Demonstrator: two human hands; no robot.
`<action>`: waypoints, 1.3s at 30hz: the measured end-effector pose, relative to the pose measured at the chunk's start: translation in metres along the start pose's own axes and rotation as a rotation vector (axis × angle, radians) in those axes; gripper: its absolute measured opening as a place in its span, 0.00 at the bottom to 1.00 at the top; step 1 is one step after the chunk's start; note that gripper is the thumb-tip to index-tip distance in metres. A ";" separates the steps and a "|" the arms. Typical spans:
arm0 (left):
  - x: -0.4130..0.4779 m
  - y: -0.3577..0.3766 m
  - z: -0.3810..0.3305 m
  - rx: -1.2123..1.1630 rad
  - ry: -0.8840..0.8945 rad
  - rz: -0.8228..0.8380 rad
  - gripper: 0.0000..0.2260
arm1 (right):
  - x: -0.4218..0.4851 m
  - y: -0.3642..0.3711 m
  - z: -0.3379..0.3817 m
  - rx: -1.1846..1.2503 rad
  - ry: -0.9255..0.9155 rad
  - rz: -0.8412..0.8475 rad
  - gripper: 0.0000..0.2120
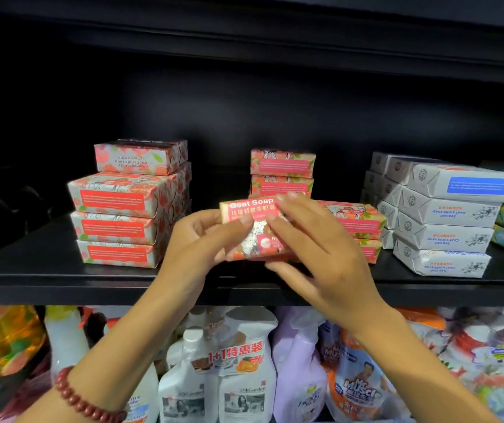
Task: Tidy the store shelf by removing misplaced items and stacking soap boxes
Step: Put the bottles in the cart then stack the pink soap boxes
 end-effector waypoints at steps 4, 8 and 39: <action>-0.004 0.000 -0.002 0.229 0.233 -0.096 0.18 | 0.008 -0.014 -0.007 0.193 0.291 0.082 0.37; -0.005 0.009 0.000 0.236 0.338 -0.007 0.19 | 0.014 -0.018 -0.015 0.359 0.421 0.191 0.32; -0.007 0.007 0.001 0.710 0.768 0.028 0.24 | 0.012 -0.032 -0.014 0.431 0.640 0.168 0.26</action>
Point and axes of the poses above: each hand's wrist, its own x-axis towards the middle knuckle, its own y-axis out of the palm, z = x × y, the point moved 2 cm from there along x, towards the middle knuckle, and after that the axes turned 2 degrees about x, right-handed, at the moved point
